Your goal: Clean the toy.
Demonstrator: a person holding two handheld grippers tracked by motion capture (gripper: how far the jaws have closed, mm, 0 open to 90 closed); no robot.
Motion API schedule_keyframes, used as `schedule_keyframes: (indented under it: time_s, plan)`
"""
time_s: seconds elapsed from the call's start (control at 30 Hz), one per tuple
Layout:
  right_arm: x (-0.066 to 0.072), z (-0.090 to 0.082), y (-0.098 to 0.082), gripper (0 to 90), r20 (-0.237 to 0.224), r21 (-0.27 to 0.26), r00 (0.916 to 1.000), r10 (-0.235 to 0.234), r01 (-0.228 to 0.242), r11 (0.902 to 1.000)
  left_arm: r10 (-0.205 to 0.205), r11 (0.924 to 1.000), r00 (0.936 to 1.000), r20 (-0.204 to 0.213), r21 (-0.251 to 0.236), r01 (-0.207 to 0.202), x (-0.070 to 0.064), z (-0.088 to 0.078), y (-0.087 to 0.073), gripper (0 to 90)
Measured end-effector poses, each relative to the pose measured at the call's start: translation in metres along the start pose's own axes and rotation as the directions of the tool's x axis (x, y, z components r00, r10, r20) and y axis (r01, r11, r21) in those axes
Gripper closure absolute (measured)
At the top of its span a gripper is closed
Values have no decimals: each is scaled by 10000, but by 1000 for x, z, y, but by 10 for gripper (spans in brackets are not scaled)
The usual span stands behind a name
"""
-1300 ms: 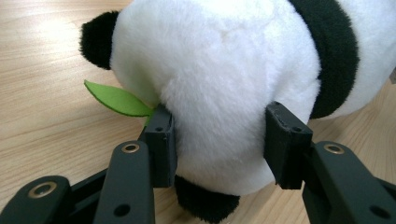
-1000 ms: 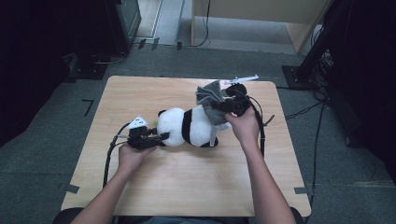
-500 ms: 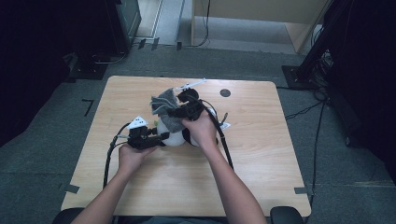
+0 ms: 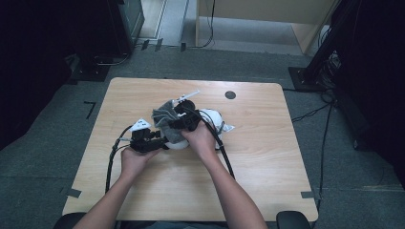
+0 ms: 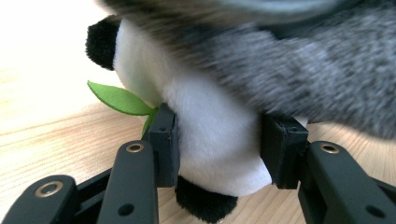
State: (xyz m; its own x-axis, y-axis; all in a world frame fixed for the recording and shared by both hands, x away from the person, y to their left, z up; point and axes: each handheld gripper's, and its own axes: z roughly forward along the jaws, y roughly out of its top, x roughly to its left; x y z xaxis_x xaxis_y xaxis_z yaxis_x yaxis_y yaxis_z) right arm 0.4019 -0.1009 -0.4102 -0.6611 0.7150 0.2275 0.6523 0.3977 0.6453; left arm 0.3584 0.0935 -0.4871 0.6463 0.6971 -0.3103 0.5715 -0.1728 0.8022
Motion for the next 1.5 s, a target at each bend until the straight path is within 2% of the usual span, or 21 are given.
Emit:
schedule_keyframes:
  time_s: [0.2, 0.37, 0.67, 1.0, 1.17, 1.3, 1.37, 1.47, 1.5]
  plan:
    - [-19, -27, -13, 733, 703, 85, 9975, -67, 62, 9999, -71, 10000, 10000, 68, 24, 71, 1, 0, 0, 553]
    - [-42, -51, -25, 735, 710, -261, 9969, 339, -321, 9991, -45, 10000, 9999, 107, -13, 45, 1, 0, 0, 560]
    - [-64, -81, -37, 734, 782, -592, 9941, 750, -705, 9958, 19, 10000, 9999, 152, 44, -19, 2, -1, 1, 566]
    - [-77, -99, -52, 733, 932, -840, 9898, 1073, -996, 9915, 150, 9997, 9997, 181, 170, -153, 2, -1, 2, 568]
    - [-85, -114, -58, 738, 1213, -973, 9858, 1162, -1047, 9897, 105, 9997, 9997, 205, 199, -109, 3, -2, 1, 569]
    - [-94, -133, -61, 740, 1576, -1555, 9767, 1456, -1210, 9804, 154, 9997, 9997, 204, 205, -158, 3, -1, 1, 569]
    - [-100, -140, -62, 740, 1575, -1813, 9733, 1667, -1374, 9738, 196, 9996, 9996, 183, 207, -200, 3, -1, 1, 568]
    - [-104, -142, -62, 740, 1662, -1800, 9691, 1824, -1520, 9718, 173, 9996, 9997, 191, 214, -177, 3, -1, 1, 569]
    - [-105, -141, -62, 739, 1570, -1823, 9705, 1829, -1536, 9712, 169, 9996, 9997, 198, 212, -173, 3, -1, 1, 569]
